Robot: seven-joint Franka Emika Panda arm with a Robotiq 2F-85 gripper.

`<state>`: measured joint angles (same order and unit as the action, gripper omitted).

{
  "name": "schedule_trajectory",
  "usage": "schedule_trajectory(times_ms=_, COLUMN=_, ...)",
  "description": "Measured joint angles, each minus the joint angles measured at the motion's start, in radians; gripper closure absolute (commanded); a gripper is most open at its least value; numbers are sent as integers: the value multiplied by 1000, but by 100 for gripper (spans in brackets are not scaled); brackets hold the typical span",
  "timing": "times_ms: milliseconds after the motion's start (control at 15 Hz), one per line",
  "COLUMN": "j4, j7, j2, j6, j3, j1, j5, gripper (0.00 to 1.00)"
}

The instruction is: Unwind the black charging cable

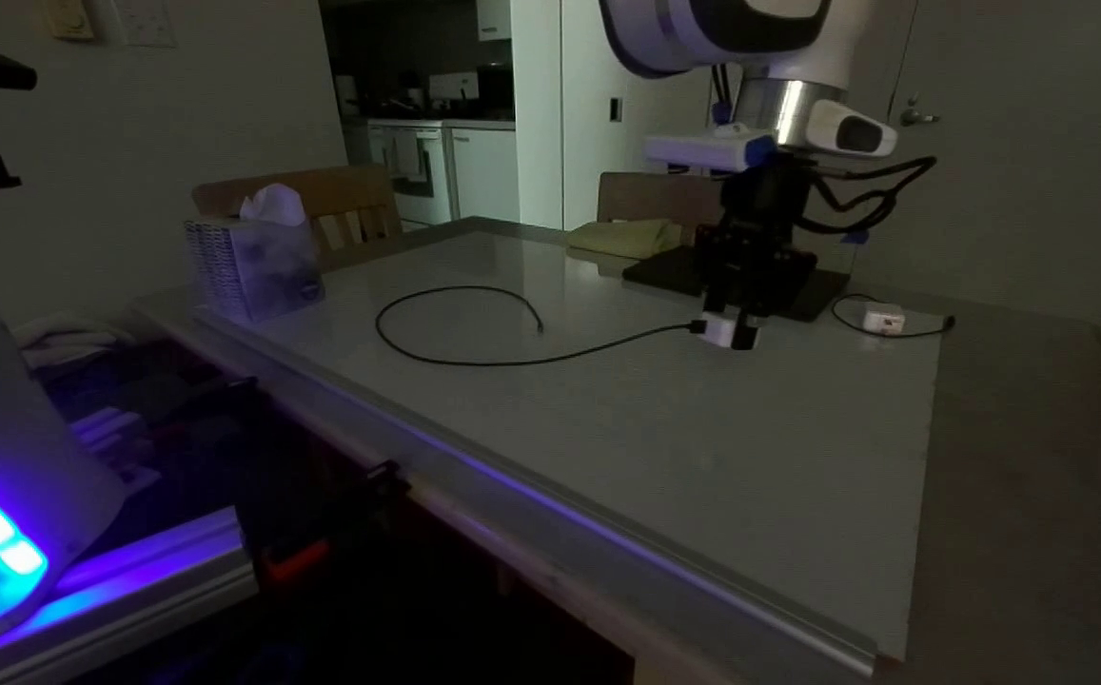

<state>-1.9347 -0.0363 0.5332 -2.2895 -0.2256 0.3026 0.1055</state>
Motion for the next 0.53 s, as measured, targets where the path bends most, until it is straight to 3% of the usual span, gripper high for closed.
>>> schedule_trajectory(times_ms=533, j4=85, j7=-82, j2=31, j6=115, j3=7, j1=80, j5=28, gripper=73)
